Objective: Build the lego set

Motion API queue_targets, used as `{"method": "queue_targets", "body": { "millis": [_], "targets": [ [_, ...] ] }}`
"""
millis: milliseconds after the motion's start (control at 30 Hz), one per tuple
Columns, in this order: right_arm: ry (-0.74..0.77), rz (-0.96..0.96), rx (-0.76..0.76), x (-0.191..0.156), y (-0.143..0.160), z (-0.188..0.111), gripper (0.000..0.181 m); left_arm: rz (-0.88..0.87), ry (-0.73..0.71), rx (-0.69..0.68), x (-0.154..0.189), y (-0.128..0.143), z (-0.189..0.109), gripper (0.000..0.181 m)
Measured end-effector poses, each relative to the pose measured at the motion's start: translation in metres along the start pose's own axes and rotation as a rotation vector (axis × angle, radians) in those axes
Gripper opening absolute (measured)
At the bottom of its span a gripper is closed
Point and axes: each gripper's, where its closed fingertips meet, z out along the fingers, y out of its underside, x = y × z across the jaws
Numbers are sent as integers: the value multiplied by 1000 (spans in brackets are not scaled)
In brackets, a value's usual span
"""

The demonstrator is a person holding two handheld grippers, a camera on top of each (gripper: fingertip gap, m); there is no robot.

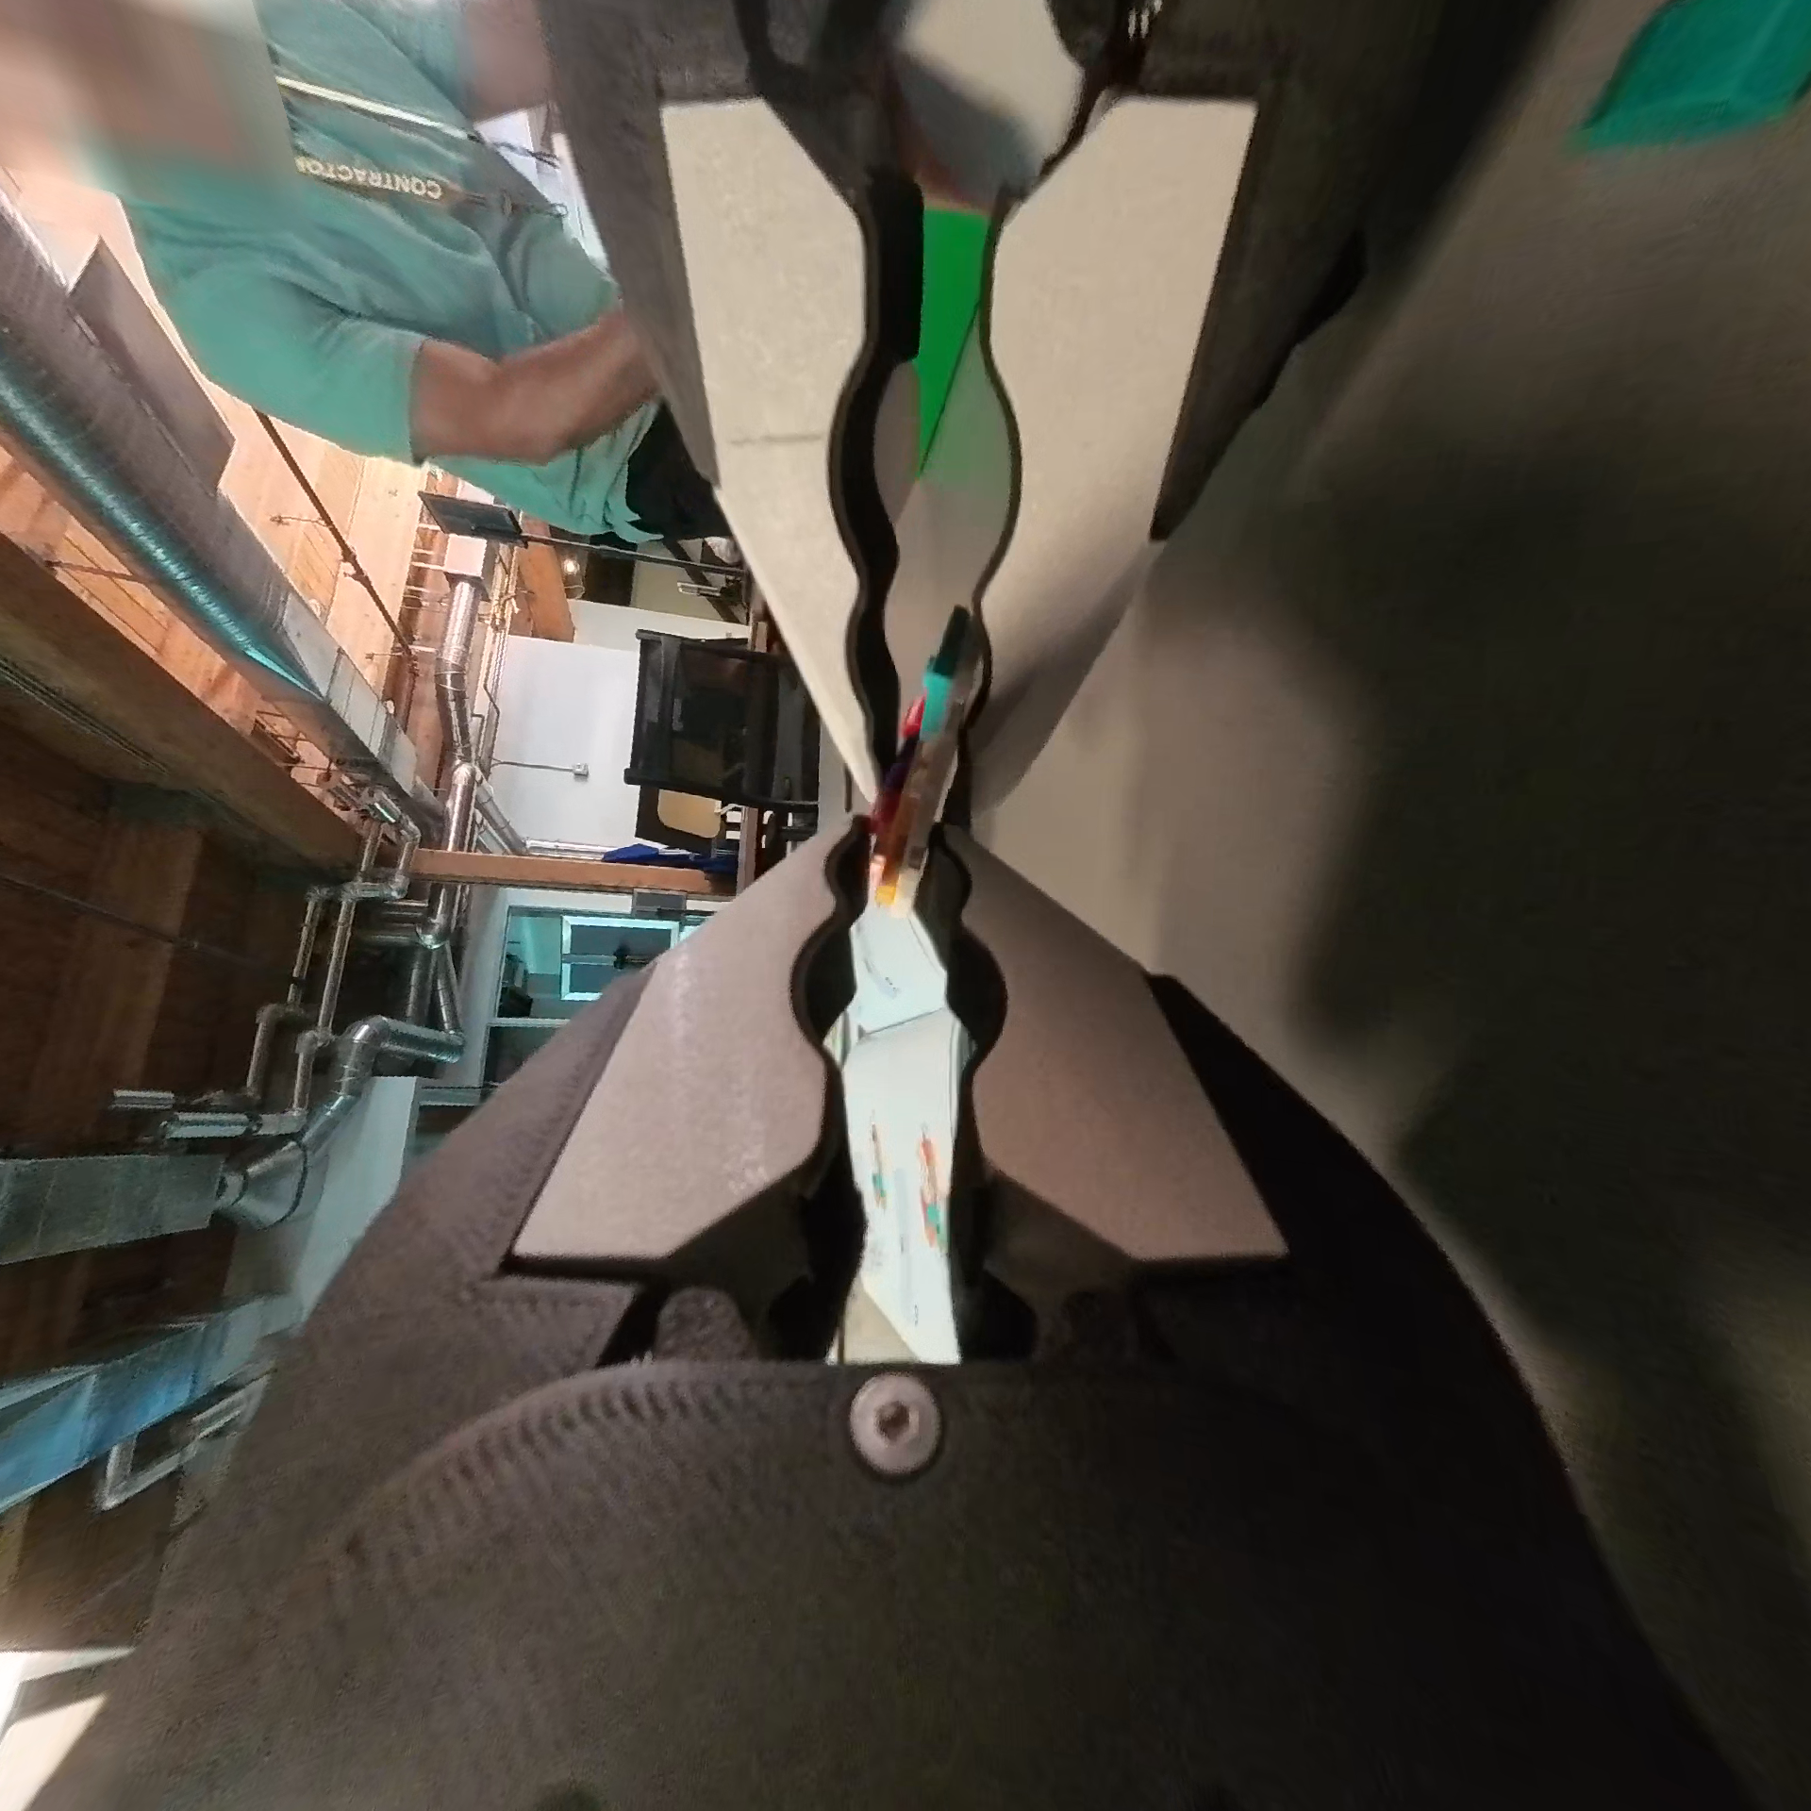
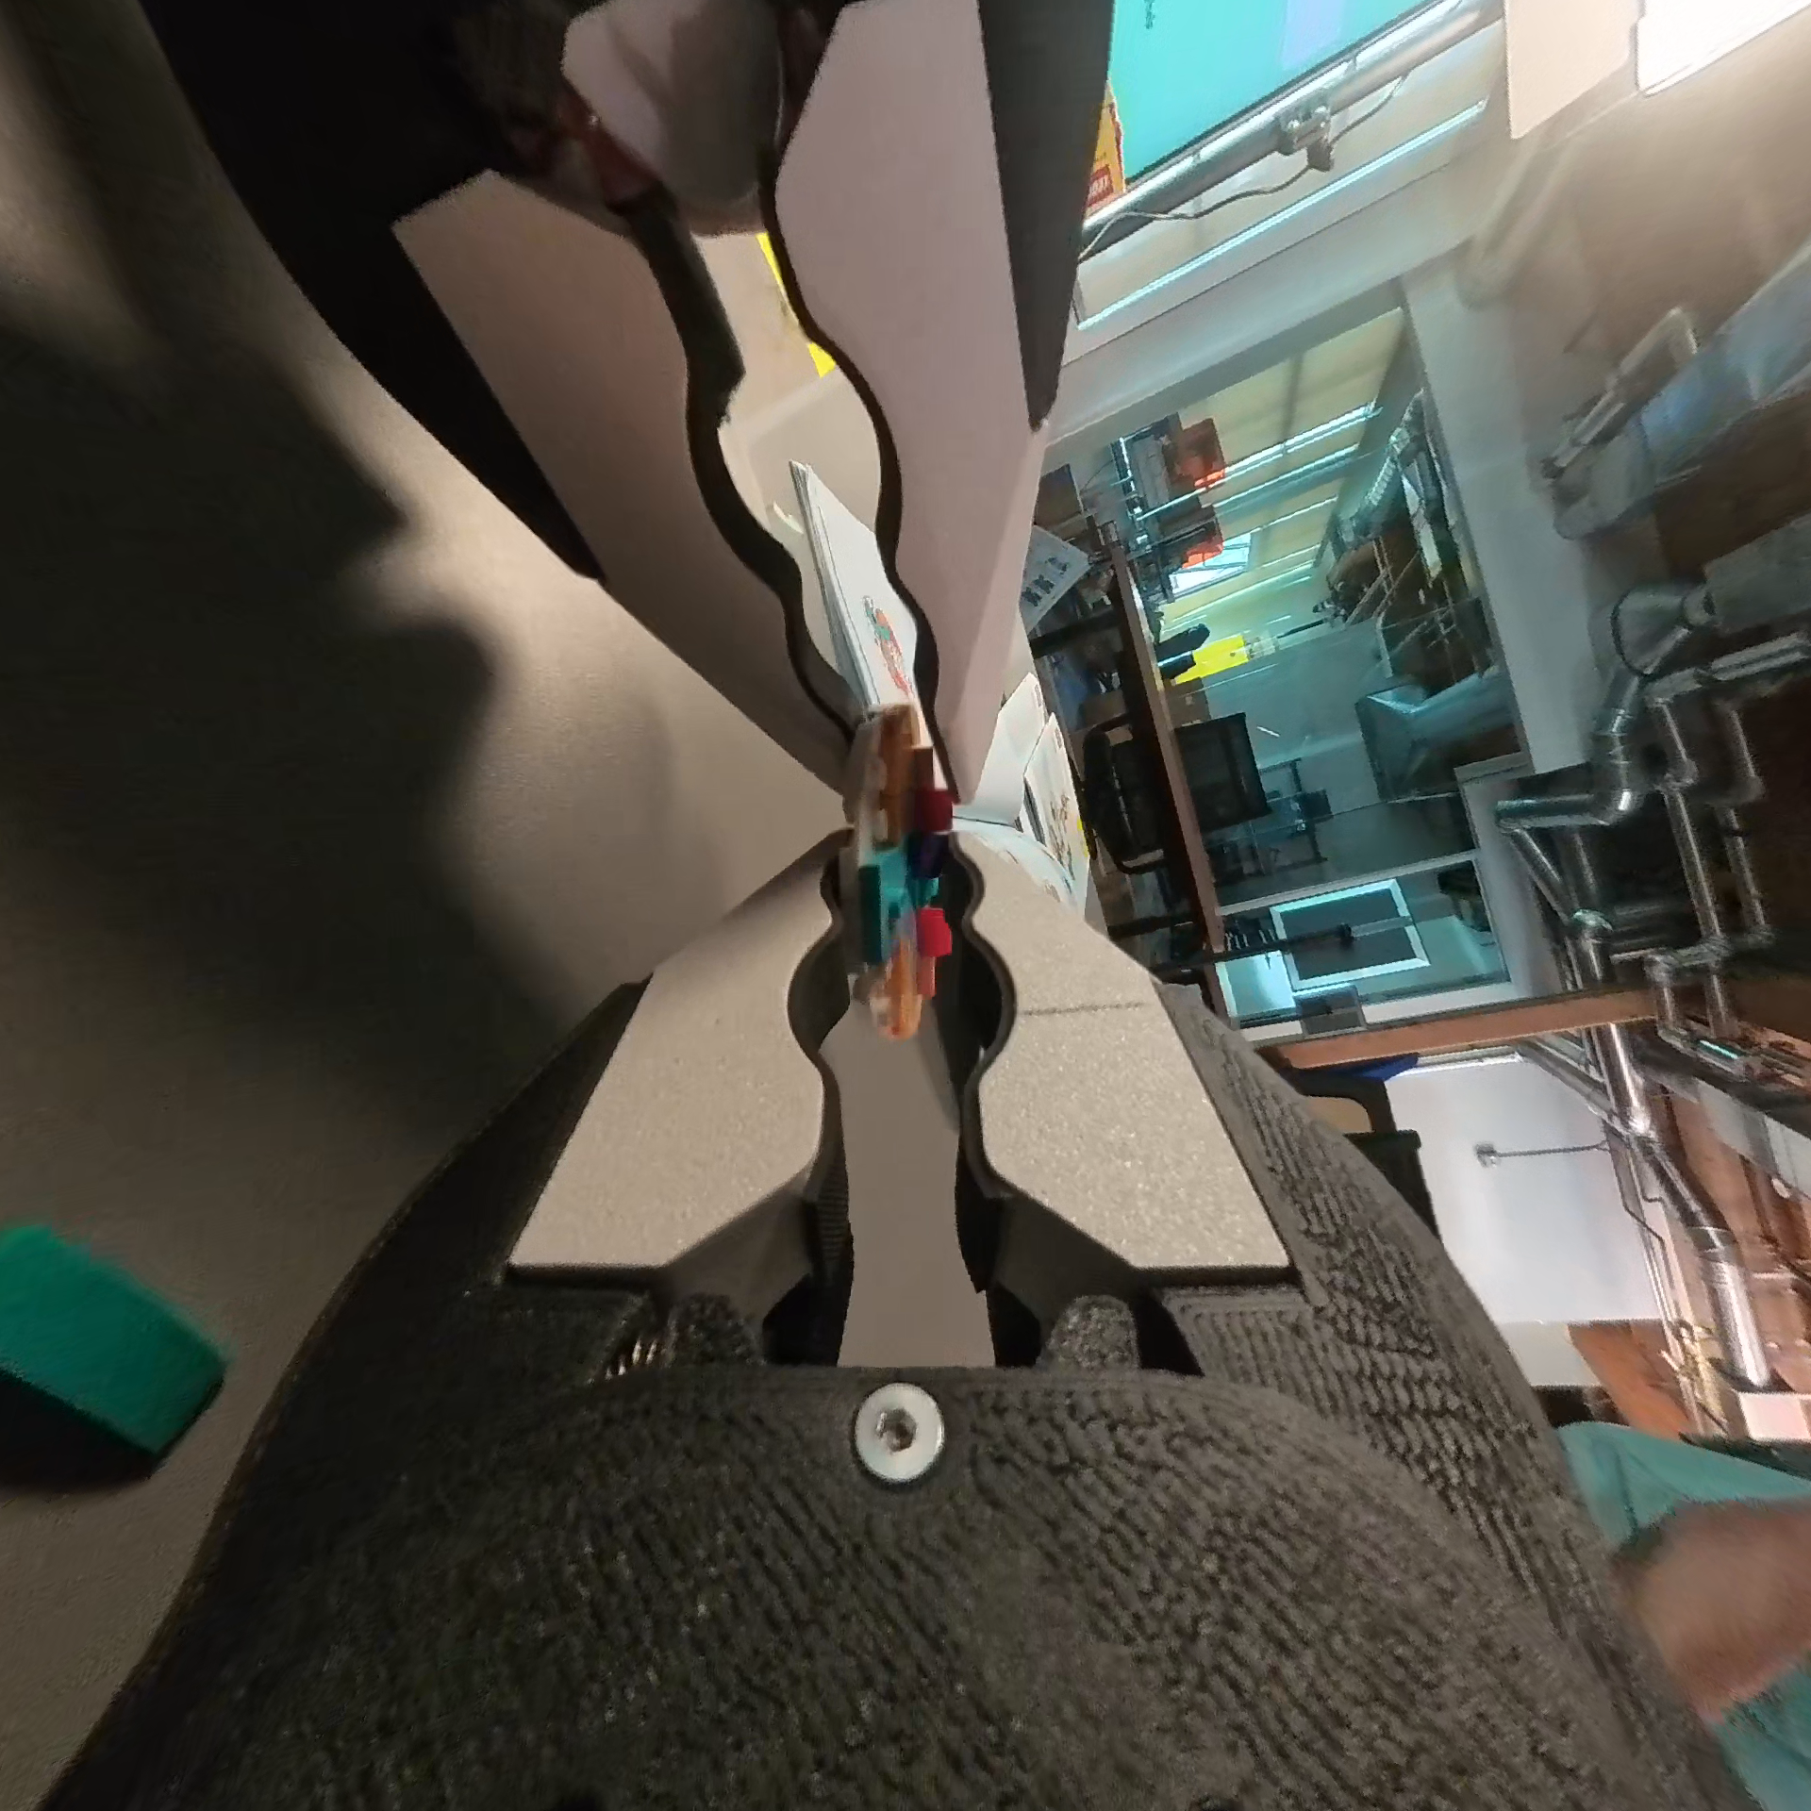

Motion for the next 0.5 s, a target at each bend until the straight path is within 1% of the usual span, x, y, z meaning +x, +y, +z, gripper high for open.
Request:
{"method": "queue_targets", "body": {
  "millis": [233,333,500],
  "targets": [
    [7,0,-34,1,1,1,8,-38,23,0,1,1,0,11],
    [-13,-15,-54,-3,3,3,8,-26,43,-6,6,3,0,11],
    [3,-64,-39,-4,3,4,9,-38,54,-2,6,3,0,11]
  ]
}}
